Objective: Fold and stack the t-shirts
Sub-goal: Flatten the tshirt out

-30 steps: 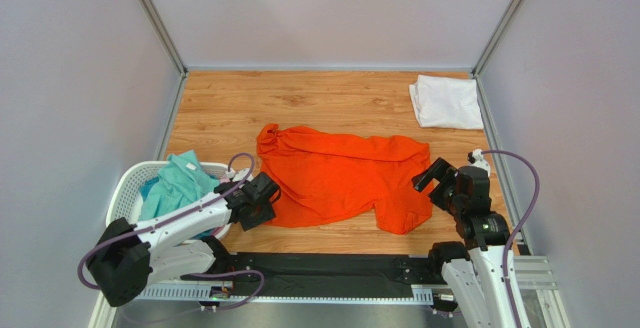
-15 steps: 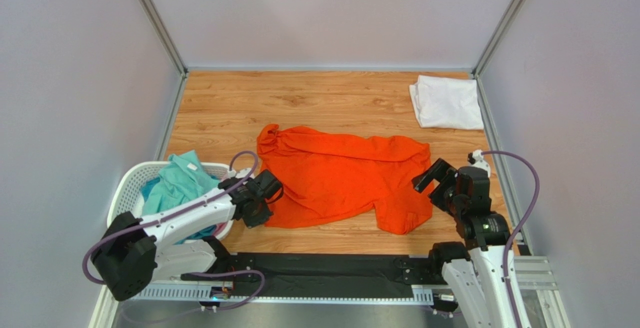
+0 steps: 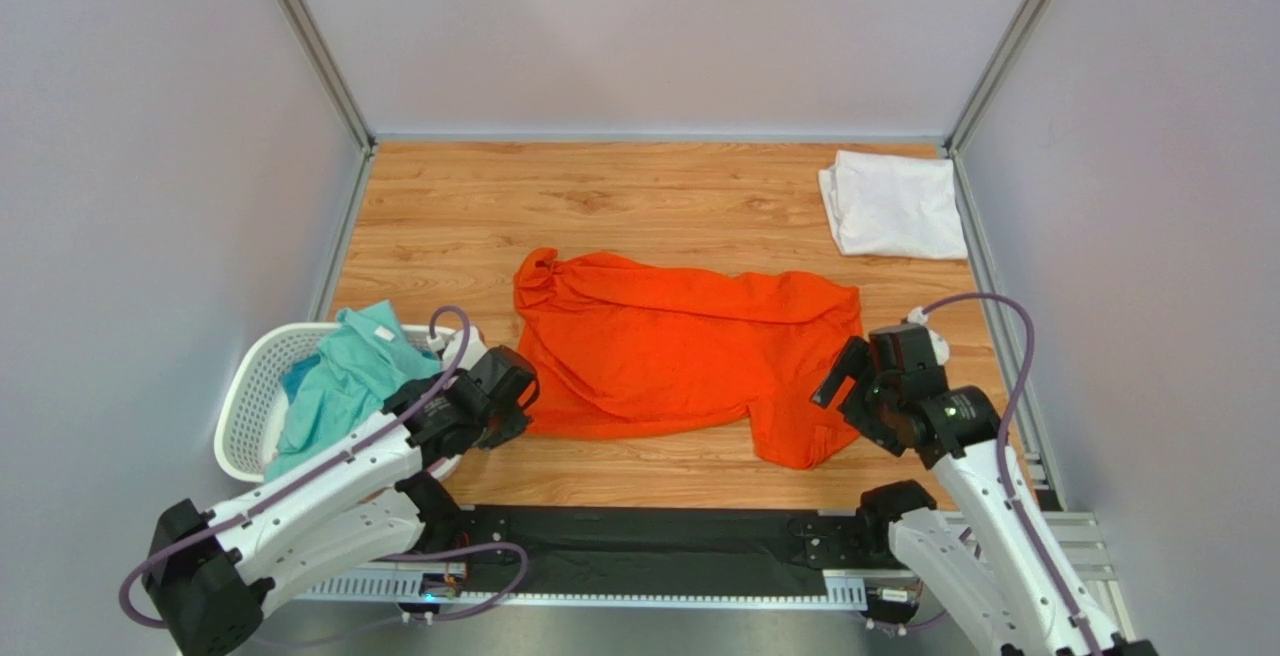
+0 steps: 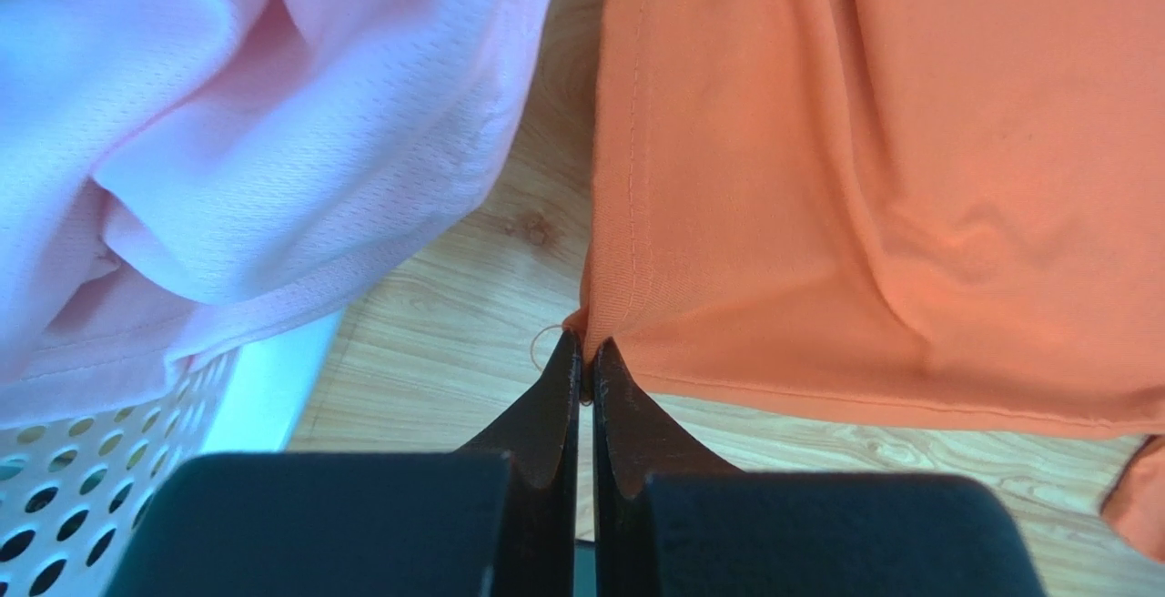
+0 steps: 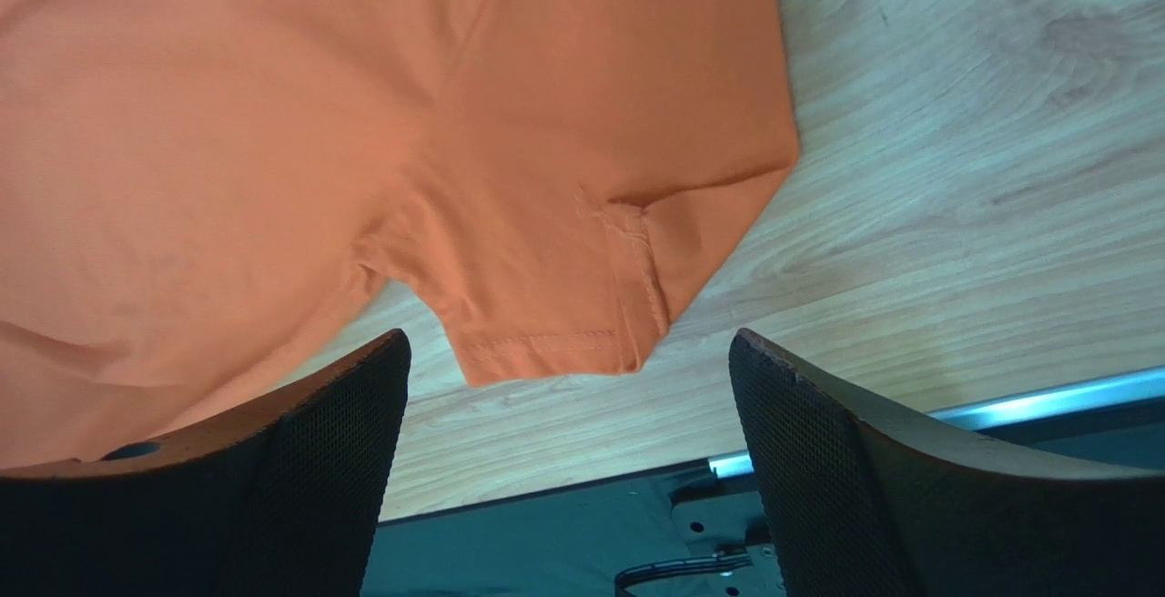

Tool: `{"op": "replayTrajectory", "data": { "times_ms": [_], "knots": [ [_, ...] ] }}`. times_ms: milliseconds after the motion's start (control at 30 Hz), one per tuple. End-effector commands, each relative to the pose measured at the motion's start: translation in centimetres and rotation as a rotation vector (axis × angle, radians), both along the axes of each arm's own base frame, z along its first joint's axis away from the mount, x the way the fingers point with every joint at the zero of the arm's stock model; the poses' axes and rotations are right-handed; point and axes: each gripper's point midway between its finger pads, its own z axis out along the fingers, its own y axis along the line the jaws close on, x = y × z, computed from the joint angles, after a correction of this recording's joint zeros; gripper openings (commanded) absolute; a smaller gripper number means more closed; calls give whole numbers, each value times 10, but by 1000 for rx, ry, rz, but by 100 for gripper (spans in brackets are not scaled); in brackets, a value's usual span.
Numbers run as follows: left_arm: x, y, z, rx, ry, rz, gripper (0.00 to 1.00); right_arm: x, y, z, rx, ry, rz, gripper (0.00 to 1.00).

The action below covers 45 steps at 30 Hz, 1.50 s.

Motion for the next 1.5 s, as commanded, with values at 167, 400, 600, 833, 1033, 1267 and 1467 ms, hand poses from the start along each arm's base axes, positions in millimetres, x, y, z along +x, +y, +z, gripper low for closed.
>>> {"op": "replayTrajectory", "data": {
  "times_ms": [167, 400, 600, 833, 1033, 1267, 1467],
  "knots": [
    [4, 12, 2, 43, -34, 36, 0, 4, -3, -38, -236, 143, -35, 78],
    [3, 14, 0, 66, -20, 41, 0, 12, 1, -68, -281, 207, -11, 61],
    [3, 14, -1, 66, -15, 41, 0, 18, 13, -82, -242, 217, 28, 58],
    [2, 15, -3, 67, -6, 56, 0, 11, 7, -95, -273, 258, 13, 52],
    [3, 14, -1, 65, -13, 53, 0, 10, 3, -90, -261, 233, -41, 31],
    [4, 14, -1, 66, -13, 52, 0, 1, -2, -82, -253, 218, -59, 32],
    [4, 16, -1, 75, -16, 54, 0, -9, 4, -84, -211, 245, -38, 35]
  ]
}}
